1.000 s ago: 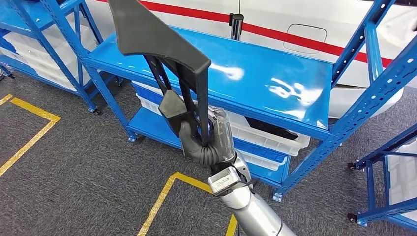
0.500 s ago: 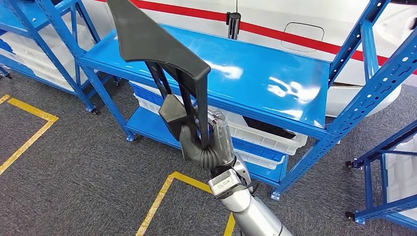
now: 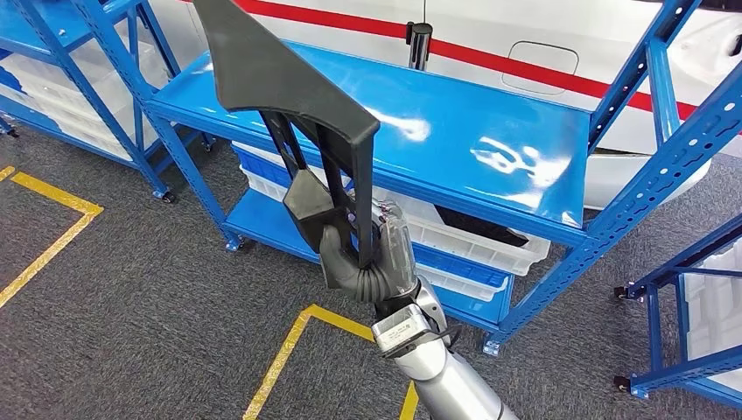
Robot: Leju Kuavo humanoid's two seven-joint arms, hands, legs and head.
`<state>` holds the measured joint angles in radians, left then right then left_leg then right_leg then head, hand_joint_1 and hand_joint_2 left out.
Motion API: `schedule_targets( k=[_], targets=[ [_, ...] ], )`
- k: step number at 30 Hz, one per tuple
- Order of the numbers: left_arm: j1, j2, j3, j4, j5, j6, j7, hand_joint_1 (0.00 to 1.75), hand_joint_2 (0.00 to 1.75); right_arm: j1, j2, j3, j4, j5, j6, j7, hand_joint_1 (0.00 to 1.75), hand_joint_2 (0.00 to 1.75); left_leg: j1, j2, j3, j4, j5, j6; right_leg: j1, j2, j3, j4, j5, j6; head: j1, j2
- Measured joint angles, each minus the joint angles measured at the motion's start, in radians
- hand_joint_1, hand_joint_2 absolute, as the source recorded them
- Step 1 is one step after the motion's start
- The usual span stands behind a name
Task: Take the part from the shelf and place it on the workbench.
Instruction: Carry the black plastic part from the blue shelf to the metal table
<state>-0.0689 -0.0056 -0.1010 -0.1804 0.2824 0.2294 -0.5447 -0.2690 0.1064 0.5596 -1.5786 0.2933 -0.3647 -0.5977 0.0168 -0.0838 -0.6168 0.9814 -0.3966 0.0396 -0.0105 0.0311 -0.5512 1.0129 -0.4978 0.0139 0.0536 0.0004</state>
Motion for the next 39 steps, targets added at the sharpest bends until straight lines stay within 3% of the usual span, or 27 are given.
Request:
schedule_targets(
  k=[1, 3, 5, 6, 7, 9, 10, 13, 14, 16, 17, 19, 21, 22, 23, 24, 26, 27, 28, 30, 31, 33, 34, 36, 37, 38, 39],
  targets=[
    [0.0, -0.001, 0.0, 0.0, -0.003, -0.002, 0.002, 0.0, 1.75, 0.002, 0.0, -0.001, -0.004, 0.002, 0.0, 0.0, 1.75, 1.75, 0.002, 0.001, 0.005, -0.011, 0.006, 0.003, 0.002, -0.007, -0.016, 0.035, -0.021, -0.002, 0.0, 0.0],
    [0.0, -0.002, 0.0, 0.0, -0.009, -0.005, 0.006, 0.0, 1.75, 0.008, -0.002, -0.003, -0.007, 0.006, -0.001, 0.0, 1.75, 1.75, 0.004, 0.0, 0.006, -0.018, 0.01, 0.006, -0.001, -0.016, -0.074, 0.159, -0.084, -0.009, 0.001, 0.0],
    [0.0, -0.002, 0.0, 0.0, -0.015, -0.008, 0.012, 0.0, 1.75, 0.019, -0.005, -0.005, -0.008, 0.009, -0.002, 0.0, 1.75, 1.75, 0.006, -0.005, 0.0, -0.017, 0.013, 0.003, -0.007, -0.017, -0.12, 0.26, -0.122, -0.002, 0.001, 0.0],
    [0.0, -0.002, 0.0, 0.0, -0.016, -0.009, 0.013, 0.0, 1.75, 0.024, -0.005, -0.006, -0.008, 0.011, -0.003, 0.0, 1.75, 1.75, 0.008, -0.01, -0.003, -0.016, 0.014, 0.0, -0.011, -0.018, -0.118, 0.259, -0.118, 0.007, 0.001, 0.0],
    [0.0, -0.003, -0.001, 0.0, -0.017, -0.01, 0.015, 0.0, 1.75, 0.027, -0.006, -0.007, -0.008, 0.012, -0.003, -0.001, 1.75, 1.75, 0.011, -0.016, -0.007, -0.012, 0.015, -0.005, -0.017, -0.017, -0.093, 0.217, -0.098, 0.02, 0.001, 0.0],
    [-0.001, -0.002, -0.001, 0.0, -0.018, -0.01, 0.016, 0.0, 1.75, 0.029, -0.006, -0.009, -0.008, 0.012, -0.003, 0.0, 1.75, 1.75, 0.015, -0.029, -0.017, 0.005, 0.011, -0.021, -0.029, -0.005, -0.02, 0.079, -0.05, 0.042, 0.002, 0.0],
    [-0.001, -0.002, -0.001, 0.0, -0.019, -0.01, 0.016, 0.0, 1.75, 0.031, -0.006, -0.01, -0.008, 0.011, -0.003, 0.0, 1.75, 1.75, 0.015, -0.035, -0.023, 0.015, 0.007, -0.03, -0.031, 0.001, 0.004, 0.032, -0.034, 0.042, 0.002, 0.0],
    [0.003, 0.0, -0.001, 0.0, -0.021, -0.01, 0.018, 0.0, 1.75, 0.036, -0.004, -0.013, -0.011, 0.006, -0.003, 0.0, 1.75, 1.75, 0.017, -0.044, -0.033, 0.027, 0.004, -0.05, -0.026, 0.002, 0.011, 0.018, -0.023, 0.013, 0.001, 0.0],
    [0.004, -0.001, -0.001, 0.001, -0.022, -0.01, 0.019, 0.0, 1.75, 0.037, -0.003, -0.013, -0.012, 0.004, -0.003, 0.001, 1.75, 1.75, 0.019, -0.034, -0.034, 0.029, 0.004, -0.053, -0.026, -0.001, 0.012, 0.019, -0.02, 0.005, 0.0, 0.0],
    [0.005, -0.001, -0.001, 0.001, -0.024, -0.01, 0.02, 0.0, 1.75, 0.038, 0.0, -0.015, -0.014, 0.002, -0.003, 0.0, 1.75, 1.75, 0.02, 0.006, -0.044, 0.051, -0.01, -0.057, -0.026, -0.009, 0.014, 0.018, -0.013, -0.005, -0.001, 0.0],
    [0.004, -0.001, -0.001, 0.001, -0.025, -0.009, 0.02, 0.0, 1.75, 0.039, 0.0, -0.016, -0.015, 0.003, -0.003, 0.0, 1.75, 1.75, 0.018, 0.035, -0.056, 0.083, -0.031, -0.057, -0.025, -0.014, 0.013, 0.018, -0.011, -0.009, -0.002, 0.0],
    [-0.001, -0.001, -0.002, 0.001, -0.029, -0.008, 0.02, 0.0, 1.75, 0.042, 0.001, -0.019, -0.017, 0.007, -0.003, -0.002, 1.75, 1.75, 0.016, 0.068, -0.108, 0.2, -0.094, -0.057, -0.018, -0.028, 0.011, 0.018, -0.011, -0.011, -0.003, 0.0],
    [-0.004, -0.003, -0.002, 0.0, -0.03, -0.007, 0.02, 0.0, 1.75, 0.046, 0.001, -0.021, -0.018, 0.012, -0.003, -0.003, 1.75, 1.75, 0.016, 0.08, -0.162, 0.322, -0.144, -0.054, -0.01, -0.051, 0.009, 0.018, -0.012, -0.014, -0.004, 0.0],
    [-0.004, -0.003, -0.002, 0.0, -0.03, -0.005, 0.02, 0.0, 1.75, 0.048, 0.001, -0.021, -0.018, 0.015, -0.002, -0.003, 1.75, 1.75, 0.015, 0.081, -0.165, 0.333, -0.142, -0.05, -0.007, -0.062, 0.009, 0.018, -0.013, -0.016, -0.004, 0.0],
    [-0.003, -0.004, -0.002, 0.0, -0.03, -0.003, 0.02, 0.0, 1.75, 0.049, 0.001, -0.021, -0.018, 0.017, -0.002, -0.003, 1.75, 1.75, 0.013, 0.084, -0.146, 0.305, -0.124, -0.044, -0.004, -0.073, 0.01, 0.018, -0.014, -0.017, -0.004, 0.0],
    [-0.003, -0.004, -0.002, 0.0, -0.029, 0.0, 0.02, 0.0, 1.75, 0.048, 0.002, -0.022, -0.018, 0.02, -0.002, -0.003, 1.75, 1.75, 0.009, 0.093, -0.109, 0.241, -0.096, -0.036, -0.002, -0.083, 0.011, 0.018, -0.015, -0.019, -0.004, 0.0],
    [-0.005, -0.004, -0.002, 0.0, -0.029, 0.003, 0.02, 0.0, 1.75, 0.047, 0.005, -0.022, -0.021, 0.025, -0.001, -0.002, 1.75, 1.75, -0.005, 0.13, -0.035, 0.109, -0.056, -0.019, 0.005, -0.103, 0.013, 0.018, -0.019, -0.02, -0.003, 0.0],
    [-0.006, -0.004, -0.002, 0.0, -0.029, 0.004, 0.019, 0.0, 1.75, 0.046, 0.006, -0.022, -0.022, 0.027, -0.001, -0.002, 1.75, 1.75, -0.012, 0.142, -0.016, 0.073, -0.048, -0.014, 0.007, -0.112, 0.013, 0.018, -0.021, -0.019, -0.003, 0.0],
    [-0.007, -0.005, -0.001, 0.0, -0.028, 0.004, 0.019, 0.0, 1.75, 0.045, 0.007, -0.022, -0.023, 0.028, -0.001, -0.002, 1.75, 1.75, -0.018, 0.144, -0.011, 0.06, -0.049, -0.012, 0.009, -0.121, 0.013, 0.017, -0.023, -0.016, -0.002, 0.0],
    [-0.007, -0.005, -0.001, 0.0, -0.027, 0.006, 0.019, 0.0, 1.75, 0.044, 0.008, -0.022, -0.024, 0.029, -0.001, 0.0, 1.75, 1.75, -0.02, 0.12, -0.01, 0.051, -0.043, -0.009, 0.011, -0.138, 0.016, 0.015, -0.027, -0.008, -0.002, 0.0],
    [-0.005, -0.006, -0.001, 0.0, -0.027, 0.006, 0.019, 0.0, 1.75, 0.044, 0.008, -0.022, -0.025, 0.029, -0.001, 0.001, 1.75, 1.75, -0.019, 0.109, -0.005, 0.041, -0.038, -0.005, 0.01, -0.131, 0.016, 0.021, -0.033, -0.004, -0.002, 0.0],
    [-0.004, -0.008, -0.001, 0.0, -0.027, 0.007, 0.019, 0.0, 1.75, 0.042, 0.008, -0.022, -0.026, 0.029, 0.0, 0.003, 1.75, 1.75, -0.014, 0.089, 0.005, 0.023, -0.027, 0.005, 0.009, -0.088, -0.009, 0.083, -0.067, -0.004, -0.002, 0.0],
    [-0.005, -0.009, -0.001, 0.0, -0.027, 0.008, 0.018, 0.0, 1.75, 0.043, 0.007, -0.022, -0.027, 0.029, 0.0, 0.005, 1.75, 1.75, -0.014, 0.079, 0.006, 0.02, -0.025, 0.008, 0.006, -0.061, -0.037, 0.144, -0.093, -0.007, -0.002, 0.0],
    [-0.006, -0.01, -0.001, 0.0, -0.026, 0.008, 0.019, 0.0, 1.75, 0.046, 0.003, -0.022, -0.027, 0.029, 0.001, 0.007, 1.75, 1.75, -0.014, 0.053, 0.003, 0.021, -0.023, 0.011, 0.003, -0.039, -0.101, 0.264, -0.134, -0.008, -0.001, 0.0],
    [-0.005, -0.01, -0.001, 0.0, -0.026, 0.008, 0.019, 0.0, 1.75, 0.048, 0.001, -0.022, -0.027, 0.029, 0.001, 0.008, 1.75, 1.75, -0.014, 0.04, 0.002, 0.022, -0.023, 0.011, 0.002, -0.036, -0.116, 0.287, -0.135, -0.003, -0.002, 0.0],
    [-0.004, -0.01, -0.001, 0.0, -0.026, 0.008, 0.019, 0.0, 1.75, 0.049, 0.0, -0.023, -0.027, 0.029, 0.001, 0.008, 1.75, 1.75, -0.014, 0.026, 0.002, 0.023, -0.022, 0.01, 0.001, -0.034, -0.111, 0.268, -0.117, 0.006, -0.001, 0.0],
    [-0.003, -0.011, -0.001, 0.0, -0.026, 0.008, 0.019, 0.0, 1.75, 0.049, -0.001, -0.023, -0.027, 0.029, 0.001, 0.008, 1.75, 1.75, -0.014, 0.013, 0.002, 0.024, -0.022, 0.009, -0.001, -0.028, -0.088, 0.212, -0.087, 0.016, -0.001, 0.0]
  ],
)
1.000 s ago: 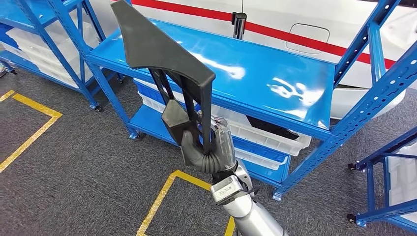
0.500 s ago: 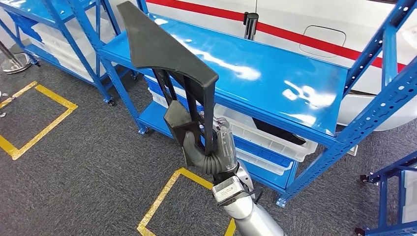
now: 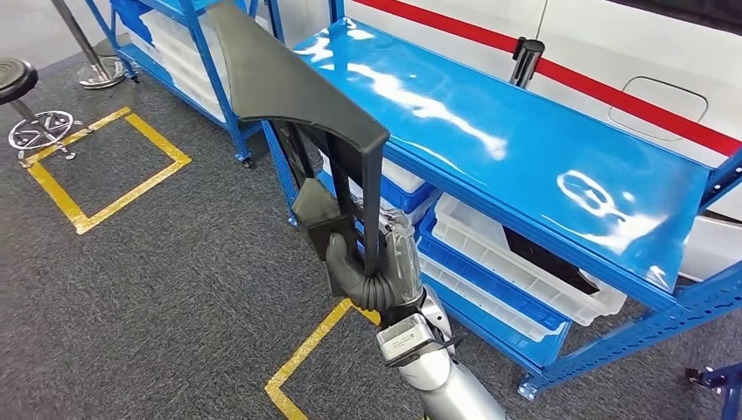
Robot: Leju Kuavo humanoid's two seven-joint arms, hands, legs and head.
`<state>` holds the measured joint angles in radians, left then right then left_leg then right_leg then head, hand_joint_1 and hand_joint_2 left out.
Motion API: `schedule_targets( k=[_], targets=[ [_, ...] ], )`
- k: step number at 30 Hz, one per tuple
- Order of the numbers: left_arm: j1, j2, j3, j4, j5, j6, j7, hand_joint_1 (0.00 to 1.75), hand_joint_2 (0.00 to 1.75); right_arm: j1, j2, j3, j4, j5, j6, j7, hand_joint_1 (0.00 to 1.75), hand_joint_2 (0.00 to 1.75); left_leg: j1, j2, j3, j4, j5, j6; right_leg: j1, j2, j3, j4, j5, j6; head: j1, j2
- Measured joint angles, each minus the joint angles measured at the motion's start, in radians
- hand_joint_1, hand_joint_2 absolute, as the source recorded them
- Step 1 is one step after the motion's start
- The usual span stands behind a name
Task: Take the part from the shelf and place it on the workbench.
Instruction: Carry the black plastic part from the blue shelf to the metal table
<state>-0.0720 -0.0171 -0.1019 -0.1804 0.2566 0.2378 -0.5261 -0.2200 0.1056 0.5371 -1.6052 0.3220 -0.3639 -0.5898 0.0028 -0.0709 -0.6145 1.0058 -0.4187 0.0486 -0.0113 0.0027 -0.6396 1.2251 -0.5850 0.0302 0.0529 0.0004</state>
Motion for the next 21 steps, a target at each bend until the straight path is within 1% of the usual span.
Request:
schedule_targets(
  k=[1, 2, 3, 4, 5, 6, 7, 8, 9, 10, 11, 12, 13, 14, 15, 16, 17, 18, 19, 21],
  targets=[
    [0.0, -0.001, 0.0, 0.0, -0.001, 0.0, 0.0, 0.0, 1.75, 0.0, 0.0, 0.0, 0.0, 0.0, 0.0, 0.0, 1.75, 1.75, 0.0, -0.012, -0.002, 0.003, 0.0, -0.002, -0.003, 0.019, 0.03, -0.073, 0.033, 0.008, 0.001, 0.0],
    [0.0, -0.002, 0.0, 0.0, -0.001, 0.0, 0.0, 0.0, 1.75, 0.0, 0.0, 0.0, 0.0, 0.0, 0.0, 0.0, 1.75, 1.75, -0.001, -0.024, -0.005, 0.007, -0.001, -0.005, -0.006, 0.036, 0.056, -0.136, 0.06, 0.01, 0.001, 0.0],
    [-0.001, -0.003, 0.0, 0.0, -0.002, 0.001, 0.0, 0.0, 1.75, 0.0, -0.001, 0.0, 0.0, 0.0, 0.0, 0.0, 1.75, 1.75, -0.002, -0.034, -0.009, 0.011, -0.001, -0.01, -0.007, 0.05, 0.073, -0.178, 0.078, 0.008, 0.001, 0.0],
    [0.0, -0.003, 0.0, 0.0, -0.003, 0.001, 0.0, 0.0, 1.75, 0.001, -0.001, 0.0, 0.0, 0.0, 0.0, 0.0, 1.75, 1.75, -0.002, -0.041, -0.014, 0.014, 0.0, -0.016, -0.007, 0.058, 0.079, -0.195, 0.086, 0.002, 0.0, 0.0],
    [0.0, -0.003, 0.0, 0.0, -0.004, 0.001, 0.0, 0.0, 1.75, 0.001, -0.001, 0.0, 0.0, 0.0, 0.0, 0.0, 1.75, 1.75, -0.002, -0.049, -0.018, 0.014, 0.001, -0.023, -0.004, 0.05, 0.079, -0.196, 0.088, -0.006, 0.0, 0.0],
    [0.001, -0.003, 0.0, 0.0, -0.004, 0.001, 0.001, 0.0, 1.75, 0.0, 0.0, -0.001, 0.0, 0.0, 0.0, 0.0, 1.75, 1.75, 0.001, -0.052, -0.021, 0.014, 0.003, -0.029, -0.007, 0.041, 0.08, -0.197, 0.091, -0.013, 0.0, 0.0],
    [0.002, -0.003, 0.0, 0.0, -0.004, 0.002, 0.001, 0.0, 1.75, 0.0, 0.001, -0.001, 0.0, 0.001, 0.001, 0.0, 1.75, 1.75, 0.002, -0.042, -0.025, 0.02, -0.001, -0.034, -0.009, 0.033, 0.082, -0.2, 0.094, -0.021, 0.0, 0.0],
    [0.002, -0.004, 0.0, 0.0, -0.004, 0.002, 0.002, 0.0, 1.75, -0.001, 0.003, -0.001, 0.0, 0.001, 0.002, 0.0, 1.75, 1.75, 0.002, -0.02, -0.035, 0.039, -0.013, -0.039, -0.012, 0.022, 0.084, -0.203, 0.096, -0.029, -0.001, 0.0],
    [0.001, -0.004, 0.0, 0.0, -0.004, 0.002, 0.002, 0.0, 1.75, -0.001, 0.005, -0.001, 0.0, 0.002, 0.004, -0.001, 1.75, 1.75, 0.002, 0.008, -0.054, 0.078, -0.036, -0.044, -0.015, 0.011, 0.086, -0.206, 0.097, -0.036, -0.002, 0.0],
    [0.0, -0.005, 0.0, 0.0, -0.005, 0.002, 0.003, 0.0, 1.75, 0.0, 0.006, -0.002, 0.0, 0.002, 0.006, -0.001, 1.75, 1.75, 0.004, 0.036, -0.082, 0.135, -0.066, -0.048, -0.013, 0.0, 0.087, -0.206, 0.096, -0.04, -0.003, 0.0],
    [-0.002, -0.005, 0.0, 0.0, -0.005, 0.003, 0.003, 0.0, 1.75, 0.0, 0.006, -0.002, 0.0, 0.003, 0.007, -0.001, 1.75, 1.75, 0.007, 0.053, -0.115, 0.204, -0.098, -0.053, -0.011, -0.013, 0.087, -0.206, 0.095, -0.044, -0.004, 0.0],
    [-0.002, -0.005, 0.0, 0.0, -0.005, 0.003, 0.003, 0.0, 1.75, 0.001, 0.006, -0.002, 0.0, 0.003, 0.008, -0.001, 1.75, 1.75, 0.011, 0.061, -0.145, 0.263, -0.119, -0.058, -0.01, -0.025, 0.087, -0.206, 0.094, -0.045, -0.004, 0.0],
    [-0.002, -0.005, 0.0, 0.0, -0.005, 0.003, 0.003, 0.0, 1.75, 0.002, 0.006, -0.002, 0.0, 0.003, 0.009, -0.001, 1.75, 1.75, 0.015, 0.065, -0.162, 0.295, -0.125, -0.062, -0.009, -0.038, 0.087, -0.206, 0.093, -0.045, -0.004, 0.0],
    [-0.001, -0.006, 0.0, 0.0, -0.006, 0.004, 0.003, 0.0, 1.75, 0.002, 0.006, -0.002, 0.0, 0.004, 0.01, -0.001, 1.75, 1.75, 0.019, 0.069, -0.158, 0.287, -0.112, -0.065, -0.009, -0.05, 0.087, -0.206, 0.092, -0.046, -0.004, 0.0],
    [0.0, -0.005, 0.0, 0.0, -0.006, 0.004, 0.003, 0.0, 1.75, 0.002, 0.007, -0.002, 0.0, 0.004, 0.01, -0.001, 1.75, 1.75, 0.023, 0.076, -0.132, 0.24, -0.085, -0.067, -0.009, -0.061, 0.089, -0.206, 0.09, -0.044, -0.004, 0.0],
    [0.0, -0.005, 0.0, 0.0, -0.006, 0.005, 0.003, 0.0, 1.75, 0.001, 0.007, -0.003, 0.0, 0.005, 0.01, -0.001, 1.75, 1.75, 0.025, 0.094, -0.092, 0.167, -0.053, -0.068, -0.009, -0.071, 0.091, -0.206, 0.088, -0.042, -0.004, 0.0],
    [-0.001, -0.005, 0.0, 0.0, -0.006, 0.005, 0.003, 0.0, 1.75, 0.001, 0.007, -0.003, 0.0, 0.005, 0.01, -0.001, 1.75, 1.75, 0.024, 0.112, -0.053, 0.1, -0.031, -0.067, -0.006, -0.08, 0.093, -0.206, 0.085, -0.037, -0.004, 0.0],
    [-0.003, -0.005, 0.0, 0.0, -0.006, 0.005, 0.003, 0.0, 1.75, 0.001, 0.008, -0.003, 0.0, 0.006, 0.01, -0.001, 1.75, 1.75, 0.021, 0.125, -0.027, 0.053, -0.018, -0.064, -0.003, -0.088, 0.096, -0.206, 0.082, -0.032, -0.002, 0.0],
    [-0.004, -0.005, 0.0, 0.0, -0.006, 0.005, 0.003, 0.0, 1.75, 0.0, 0.009, -0.003, 0.0, 0.006, 0.01, -0.001, 1.75, 1.75, 0.017, 0.131, -0.014, 0.03, -0.015, -0.06, 0.0, -0.095, 0.098, -0.206, 0.079, -0.026, -0.001, 0.0],
    [-0.004, -0.005, 0.0, 0.0, -0.006, 0.005, 0.003, 0.0, 1.75, -0.001, 0.01, -0.003, 0.0, 0.006, 0.01, -0.001, 1.75, 1.75, 0.008, 0.112, -0.016, 0.024, -0.017, -0.045, 0.003, -0.112, 0.103, -0.21, 0.077, -0.013, 0.001, 0.0]
  ],
)
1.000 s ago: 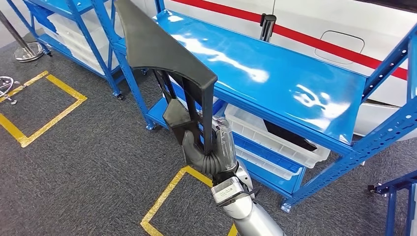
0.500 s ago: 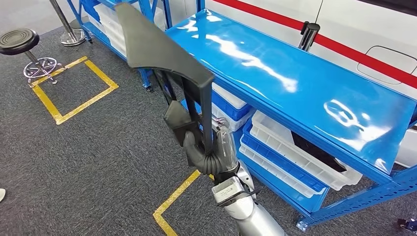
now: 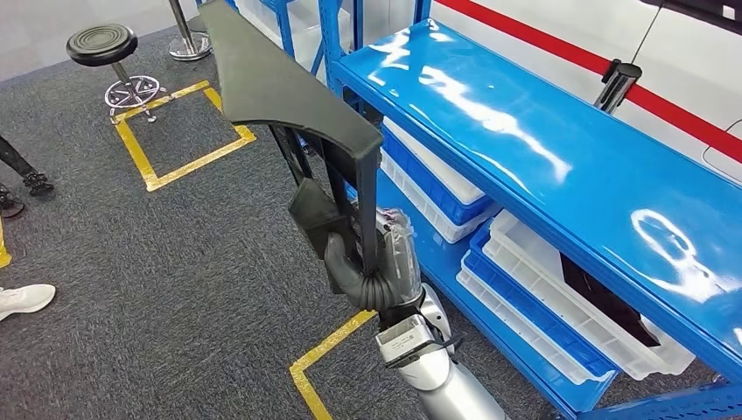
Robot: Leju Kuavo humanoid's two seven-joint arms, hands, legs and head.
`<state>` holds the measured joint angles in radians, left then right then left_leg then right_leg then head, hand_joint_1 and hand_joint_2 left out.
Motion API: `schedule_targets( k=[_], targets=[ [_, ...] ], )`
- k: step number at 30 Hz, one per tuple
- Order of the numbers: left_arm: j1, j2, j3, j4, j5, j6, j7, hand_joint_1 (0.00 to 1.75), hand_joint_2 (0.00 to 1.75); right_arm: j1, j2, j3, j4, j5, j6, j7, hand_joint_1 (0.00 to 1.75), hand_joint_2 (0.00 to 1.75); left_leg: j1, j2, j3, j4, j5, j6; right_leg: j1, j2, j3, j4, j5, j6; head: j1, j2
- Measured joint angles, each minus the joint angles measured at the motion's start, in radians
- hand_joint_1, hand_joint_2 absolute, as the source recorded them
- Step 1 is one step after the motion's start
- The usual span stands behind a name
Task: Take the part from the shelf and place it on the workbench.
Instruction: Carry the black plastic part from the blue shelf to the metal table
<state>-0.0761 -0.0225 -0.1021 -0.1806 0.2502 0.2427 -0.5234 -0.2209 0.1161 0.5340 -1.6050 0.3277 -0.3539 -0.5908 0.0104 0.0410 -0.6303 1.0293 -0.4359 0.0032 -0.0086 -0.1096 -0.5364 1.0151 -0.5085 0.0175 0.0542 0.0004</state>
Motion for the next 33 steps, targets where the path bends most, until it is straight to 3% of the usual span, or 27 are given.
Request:
schedule_targets(
  k=[1, 2, 4, 6, 7, 8, 9, 11, 13, 16, 18, 20, 22, 23, 24, 25, 27, 29, 31, 33],
  targets=[
    [0.001, 0.0, 0.0, 0.0, 0.0, 0.0, 0.0, 0.0, 1.75, 0.0, 0.001, 0.0, 0.0, 0.0, 0.0, 0.0, 1.75, 1.75, -0.001, -0.01, 0.002, -0.005, 0.003, 0.008, -0.001, 0.002, 0.0, 0.002, -0.003, 0.006, 0.0, 0.0],
    [0.002, 0.0, 0.0, 0.0, 0.0, 0.0, 0.0, 0.0, 1.75, 0.0, 0.001, -0.001, 0.0, 0.0, 0.0, 0.0, 1.75, 1.75, -0.001, -0.02, 0.005, -0.011, 0.007, 0.017, -0.002, 0.019, -0.005, 0.017, -0.014, 0.009, 0.0, 0.0],
    [0.0, 0.0, 0.0, 0.0, -0.002, 0.001, 0.0, 0.0, 1.75, 0.0, 0.0, -0.002, 0.0, 0.0, 0.0, -0.001, 1.75, 1.75, 0.001, -0.041, 0.011, -0.02, 0.014, 0.031, -0.005, 0.073, -0.045, 0.106, -0.06, 0.003, 0.001, 0.0],
    [-0.002, 0.0, 0.0, 0.0, -0.004, 0.002, 0.001, 0.0, 1.75, 0.003, -0.003, -0.002, 0.001, 0.0, 0.0, -0.001, 1.75, 1.75, -0.001, -0.065, 0.01, -0.021, 0.014, 0.037, -0.005, 0.101, -0.114, 0.241, -0.112, -0.005, 0.001, 0.0],
    [-0.003, 0.0, 0.0, 0.0, -0.005, 0.003, 0.002, 0.0, 1.75, 0.005, -0.005, -0.002, 0.002, 0.0, 0.0, -0.001, 1.75, 1.75, -0.002, -0.08, 0.01, -0.021, 0.014, 0.037, -0.004, 0.104, -0.138, 0.282, -0.121, -0.003, 0.001, 0.0],
    [-0.002, 0.0, 0.0, 0.0, -0.006, 0.003, 0.003, 0.0, 1.75, 0.006, -0.006, -0.002, 0.002, 0.0, 0.0, -0.001, 1.75, 1.75, -0.003, -0.094, 0.011, -0.02, 0.014, 0.037, -0.004, 0.107, -0.145, 0.284, -0.112, 0.003, 0.002, 0.0],
    [-0.002, -0.001, 0.0, 0.0, -0.007, 0.004, 0.004, 0.0, 1.75, 0.006, -0.007, -0.003, 0.003, 0.0, 0.0, -0.001, 1.75, 1.75, -0.003, -0.11, 0.011, -0.02, 0.014, 0.037, -0.003, 0.111, -0.13, 0.242, -0.086, 0.011, 0.002, 0.0],
    [-0.002, -0.002, 0.0, 0.0, -0.008, 0.006, 0.007, 0.0, 1.75, 0.005, -0.007, -0.003, 0.003, -0.001, 0.0, -0.002, 1.75, 1.75, -0.004, -0.137, 0.012, -0.017, 0.014, 0.034, -0.004, 0.137, -0.071, 0.101, -0.02, 0.021, 0.002, 0.0],
    [-0.002, -0.002, 0.0, 0.0, -0.01, 0.008, 0.008, 0.0, 1.75, 0.005, -0.007, -0.002, 0.003, -0.002, 0.0, -0.004, 1.75, 1.75, -0.006, -0.156, 0.009, -0.014, 0.014, 0.028, -0.005, 0.158, -0.035, 0.016, 0.016, 0.014, 0.002, 0.0],
    [0.005, 0.0, 0.0, 0.0, -0.011, 0.01, 0.009, 0.0, 1.75, 0.005, -0.006, -0.002, 0.003, -0.003, 0.002, -0.008, 1.75, 1.75, -0.002, -0.171, 0.001, -0.013, 0.015, 0.012, -0.005, 0.142, -0.026, 0.003, 0.027, -0.005, 0.002, 0.0],
    [0.007, -0.001, 0.0, 0.0, -0.013, 0.01, 0.01, 0.0, 1.75, 0.006, -0.003, -0.002, 0.002, -0.003, 0.003, -0.011, 1.75, 1.75, -0.002, -0.133, -0.018, 0.024, -0.01, 0.002, -0.01, 0.124, -0.019, -0.005, 0.03, -0.02, -0.002, 0.0],
    [0.006, -0.002, 0.0, 0.0, -0.012, 0.003, 0.008, 0.0, 1.75, 0.009, -0.002, -0.002, 0.002, -0.001, 0.004, -0.014, 1.75, 1.75, -0.001, -0.073, -0.075, 0.139, -0.068, -0.008, -0.008, 0.102, -0.014, -0.009, 0.028, -0.034, -0.005, 0.0],
    [0.005, -0.002, 0.0, 0.0, -0.006, -0.013, 0.001, 0.0, 1.75, 0.014, -0.002, -0.002, 0.002, -0.001, 0.004, -0.017, 1.75, 1.75, 0.007, -0.049, -0.141, 0.263, -0.114, -0.016, -0.004, 0.077, -0.014, -0.009, 0.026, -0.04, -0.005, 0.0],
    [0.006, -0.002, 0.0, 0.0, -0.002, -0.021, -0.003, 0.0, 1.75, 0.016, -0.002, -0.002, 0.003, -0.002, 0.004, -0.019, 1.75, 1.75, 0.01, -0.045, -0.155, 0.284, -0.113, -0.019, -0.003, 0.066, -0.013, -0.009, 0.024, -0.04, -0.005, 0.0],
    [0.006, -0.002, 0.001, 0.0, 0.001, -0.027, -0.007, 0.0, 1.75, 0.017, -0.002, -0.002, 0.003, -0.003, 0.004, -0.02, 1.75, 1.75, 0.013, -0.042, -0.147, 0.266, -0.095, -0.021, -0.003, 0.055, -0.013, -0.009, 0.023, -0.04, -0.005, 0.0],
    [0.006, -0.001, 0.001, 0.0, 0.003, -0.031, -0.01, 0.0, 1.75, 0.017, -0.002, -0.002, 0.003, -0.003, 0.003, -0.021, 1.75, 1.75, 0.015, -0.034, -0.117, 0.209, -0.063, -0.022, -0.003, 0.045, -0.01, -0.009, 0.02, -0.039, -0.005, 0.0],
    [0.004, 0.0, 0.002, 0.0, 0.004, -0.039, -0.013, 0.0, 1.75, 0.017, -0.002, -0.002, 0.003, -0.004, 0.001, -0.024, 1.75, 1.75, 0.014, 0.005, -0.034, 0.062, -0.007, -0.021, 0.002, 0.028, -0.004, -0.008, 0.013, -0.03, -0.004, 0.0],
    [0.0, 0.0, 0.002, 0.0, 0.007, -0.046, -0.014, 0.0, 1.75, 0.017, -0.002, -0.003, 0.003, -0.005, -0.002, -0.028, 1.75, 1.75, 0.007, 0.024, 0.005, -0.007, 0.007, -0.012, 0.009, 0.013, 0.002, -0.008, 0.006, -0.019, -0.001, 0.0],
    [-0.002, 0.001, 0.005, -0.001, 0.012, -0.048, -0.014, 0.0, 1.75, 0.019, -0.003, -0.003, 0.002, -0.005, -0.004, -0.03, 1.75, 1.75, -0.001, 0.001, 0.005, -0.01, 0.007, 0.002, 0.011, -0.003, 0.007, -0.011, 0.002, -0.007, 0.001, 0.0],
    [-0.002, 0.003, 0.009, -0.001, 0.014, -0.048, -0.013, 0.0, 1.75, 0.022, -0.003, -0.003, -0.001, -0.004, -0.007, -0.03, 1.75, 1.75, -0.001, -0.021, 0.014, -0.022, 0.014, 0.018, 0.009, 0.015, 0.003, 0.013, -0.016, 0.0, 0.001, 0.0]
  ],
)
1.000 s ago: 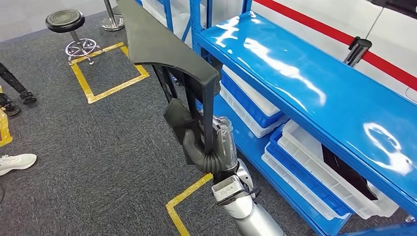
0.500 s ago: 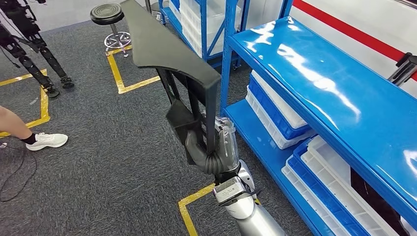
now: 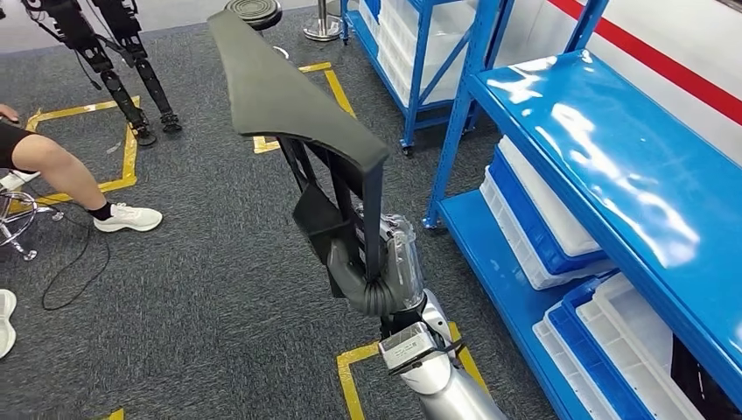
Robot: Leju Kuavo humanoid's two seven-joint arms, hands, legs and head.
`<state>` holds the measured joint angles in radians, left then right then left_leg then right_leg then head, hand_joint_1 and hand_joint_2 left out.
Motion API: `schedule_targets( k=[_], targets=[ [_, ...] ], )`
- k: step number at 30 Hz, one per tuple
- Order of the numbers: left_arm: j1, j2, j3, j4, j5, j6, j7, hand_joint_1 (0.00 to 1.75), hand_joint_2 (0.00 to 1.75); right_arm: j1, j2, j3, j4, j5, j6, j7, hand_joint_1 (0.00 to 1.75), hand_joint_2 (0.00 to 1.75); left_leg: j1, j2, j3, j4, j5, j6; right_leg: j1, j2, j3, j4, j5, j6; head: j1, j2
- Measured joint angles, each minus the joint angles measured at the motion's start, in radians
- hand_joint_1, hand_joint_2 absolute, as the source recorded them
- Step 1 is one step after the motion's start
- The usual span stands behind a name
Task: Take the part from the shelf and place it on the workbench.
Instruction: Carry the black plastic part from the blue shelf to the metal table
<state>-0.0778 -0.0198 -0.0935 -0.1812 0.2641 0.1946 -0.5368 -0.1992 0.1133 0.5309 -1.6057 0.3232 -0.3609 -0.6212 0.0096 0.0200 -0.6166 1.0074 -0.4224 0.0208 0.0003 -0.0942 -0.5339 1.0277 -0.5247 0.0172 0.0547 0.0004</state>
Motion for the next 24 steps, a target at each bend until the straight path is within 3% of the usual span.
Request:
schedule_targets(
  k=[1, 3, 5, 6, 7, 9, 11, 13, 14, 16, 18, 20, 21, 22, 24],
  targets=[
    [-0.001, 0.001, 0.002, 0.0, 0.0, 0.0, 0.0, 0.0, 1.75, 0.001, -0.001, 0.0, -0.002, 0.0, -0.002, 0.0, 1.75, 1.75, 0.002, -0.011, 0.005, -0.006, 0.004, 0.008, -0.001, 0.024, -0.016, 0.039, -0.021, -0.001, 0.001, 0.0],
    [-0.005, 0.002, 0.003, 0.0, -0.002, 0.0, 0.001, 0.0, 1.75, 0.007, -0.004, -0.001, -0.005, 0.001, -0.004, 0.0, 1.75, 1.75, 0.003, -0.033, 0.007, -0.009, 0.006, 0.017, -0.006, 0.074, -0.081, 0.17, -0.076, -0.011, 0.001, 0.0],
    [-0.007, 0.004, 0.003, 0.0, -0.006, 0.0, 0.002, 0.0, 1.75, 0.014, -0.009, -0.001, -0.005, 0.001, -0.005, 0.001, 1.75, 1.75, 0.003, -0.062, 0.007, -0.009, 0.006, 0.018, -0.007, 0.089, -0.141, 0.27, -0.102, -0.008, 0.001, 0.0],
    [-0.006, 0.004, 0.003, 0.0, -0.008, 0.0, 0.003, 0.0, 1.75, 0.016, -0.01, -0.002, -0.005, 0.001, -0.005, 0.002, 1.75, 1.75, 0.003, -0.077, 0.007, -0.008, 0.005, 0.018, -0.008, 0.091, -0.147, 0.268, -0.091, 0.0, 0.001, 0.0],
    [-0.006, 0.003, 0.004, 0.0, -0.01, 0.0, 0.003, 0.0, 1.75, 0.017, -0.012, -0.002, -0.005, 0.001, -0.005, 0.002, 1.75, 1.75, 0.003, -0.091, 0.008, -0.008, 0.005, 0.017, -0.009, 0.095, -0.132, 0.224, -0.065, 0.009, 0.001, 0.0],
    [-0.006, 0.003, 0.003, 0.0, -0.013, 0.0, 0.004, 0.0, 1.75, 0.017, -0.012, -0.003, -0.005, 0.001, -0.006, 0.002, 1.75, 1.75, 0.001, -0.118, 0.008, -0.002, 0.003, 0.012, -0.015, 0.125, -0.073, 0.082, 0.001, 0.022, 0.001, 0.0],
    [-0.007, 0.003, 0.003, 0.0, -0.016, 0.002, 0.008, 0.0, 1.75, 0.018, -0.012, -0.004, -0.006, 0.002, -0.007, 0.005, 1.75, 1.75, -0.001, -0.138, 0.003, 0.003, 0.0, 0.001, -0.019, 0.148, -0.037, 0.001, 0.036, 0.016, 0.001, 0.0],
    [-0.004, 0.004, 0.004, 0.0, -0.02, 0.004, 0.016, 0.0, 1.75, 0.019, -0.012, -0.006, -0.007, 0.004, -0.009, 0.011, 1.75, 1.75, 0.001, -0.153, -0.003, 0.002, 0.002, -0.012, -0.017, 0.137, -0.032, -0.006, 0.044, -0.001, 0.0, 0.0],
    [-0.002, 0.006, 0.003, 0.0, -0.021, 0.004, 0.019, 0.0, 1.75, 0.019, -0.01, -0.008, -0.008, 0.004, -0.011, 0.014, 1.75, 1.75, 0.004, -0.151, -0.006, 0.004, 0.002, -0.016, -0.018, 0.129, -0.031, -0.007, 0.047, -0.008, 0.0, 0.0],
    [0.0, 0.006, 0.003, 0.001, -0.021, 0.004, 0.022, 0.0, 1.75, 0.018, -0.006, -0.011, -0.008, 0.006, -0.013, 0.016, 1.75, 1.75, 0.004, -0.1, -0.03, 0.052, -0.028, -0.025, -0.021, 0.11, -0.029, -0.012, 0.05, -0.024, -0.002, 0.0],
    [-0.001, 0.006, 0.003, 0.001, -0.021, 0.004, 0.023, 0.0, 1.75, 0.019, -0.004, -0.013, -0.01, 0.007, -0.014, 0.016, 1.75, 1.75, 0.004, -0.039, -0.09, 0.177, -0.094, -0.032, -0.016, 0.087, -0.027, -0.014, 0.049, -0.036, -0.004, 0.0],
    [-0.002, 0.006, 0.003, 0.001, -0.021, 0.005, 0.023, 0.0, 1.75, 0.02, -0.004, -0.015, -0.01, 0.008, -0.014, 0.017, 1.75, 1.75, 0.007, -0.025, -0.147, 0.291, -0.135, -0.037, -0.01, 0.062, -0.027, -0.014, 0.046, -0.041, -0.004, 0.0],
    [-0.001, 0.006, 0.003, 0.001, -0.021, 0.005, 0.023, 0.0, 1.75, 0.02, -0.004, -0.015, -0.01, 0.007, -0.014, 0.017, 1.75, 1.75, 0.008, -0.023, -0.153, 0.301, -0.13, -0.037, -0.008, 0.05, -0.027, -0.014, 0.045, -0.042, -0.004, 0.0],
    [0.0, 0.006, 0.003, 0.001, -0.021, 0.006, 0.022, 0.0, 1.75, 0.02, -0.003, -0.015, -0.01, 0.005, -0.012, 0.017, 1.75, 1.75, 0.009, -0.02, -0.134, 0.266, -0.107, -0.036, -0.007, 0.039, -0.026, -0.014, 0.044, -0.043, -0.004, 0.0],
    [0.0, 0.007, 0.004, 0.001, -0.017, 0.009, 0.018, 0.0, 1.75, 0.018, -0.001, -0.016, -0.009, 0.001, -0.005, 0.017, 1.75, 1.75, 0.005, 0.012, -0.057, 0.124, -0.047, -0.029, -0.003, 0.02, -0.023, -0.014, 0.04, -0.042, -0.004, 0.0]
  ],
)
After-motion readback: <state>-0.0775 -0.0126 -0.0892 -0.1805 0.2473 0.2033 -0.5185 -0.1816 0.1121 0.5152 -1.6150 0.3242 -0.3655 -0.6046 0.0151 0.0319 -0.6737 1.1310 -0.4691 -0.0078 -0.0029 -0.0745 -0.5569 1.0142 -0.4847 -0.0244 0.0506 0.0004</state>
